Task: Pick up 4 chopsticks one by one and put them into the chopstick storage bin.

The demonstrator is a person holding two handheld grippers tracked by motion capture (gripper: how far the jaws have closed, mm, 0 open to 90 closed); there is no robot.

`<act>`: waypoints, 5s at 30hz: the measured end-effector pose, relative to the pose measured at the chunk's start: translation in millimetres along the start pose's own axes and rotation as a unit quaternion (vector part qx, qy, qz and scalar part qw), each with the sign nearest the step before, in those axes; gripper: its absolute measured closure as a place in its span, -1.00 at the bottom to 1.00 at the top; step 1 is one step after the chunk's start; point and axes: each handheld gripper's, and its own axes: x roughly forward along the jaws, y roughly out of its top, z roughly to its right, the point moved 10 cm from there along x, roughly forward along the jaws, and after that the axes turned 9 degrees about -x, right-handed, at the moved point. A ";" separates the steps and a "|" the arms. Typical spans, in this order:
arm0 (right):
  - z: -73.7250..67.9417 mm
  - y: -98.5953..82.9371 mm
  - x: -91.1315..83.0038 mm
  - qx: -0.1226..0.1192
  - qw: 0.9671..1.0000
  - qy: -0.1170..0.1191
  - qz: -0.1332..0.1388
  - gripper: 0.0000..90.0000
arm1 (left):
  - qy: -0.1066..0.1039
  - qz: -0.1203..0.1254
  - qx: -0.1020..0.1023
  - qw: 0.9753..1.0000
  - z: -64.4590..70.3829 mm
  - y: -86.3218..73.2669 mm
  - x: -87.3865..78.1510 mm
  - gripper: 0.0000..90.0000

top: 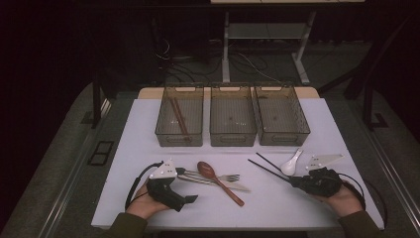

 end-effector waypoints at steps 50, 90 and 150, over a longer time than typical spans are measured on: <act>-4.2 68.4 -1.3 -0.006 0.997 0.014 0.079 0.91 | 0.001 -0.001 -0.002 1.000 -0.1 -0.4 0.7 -1.00; -13.3 161.0 42.2 -0.021 0.994 0.014 0.106 0.91 | -0.001 0.005 -0.003 1.000 0.2 1.0 0.7 -1.00; 13.4 302.6 163.0 0.018 0.998 -0.037 0.038 0.91 | -0.015 0.016 -0.005 1.000 3.0 5.0 -0.5 -1.00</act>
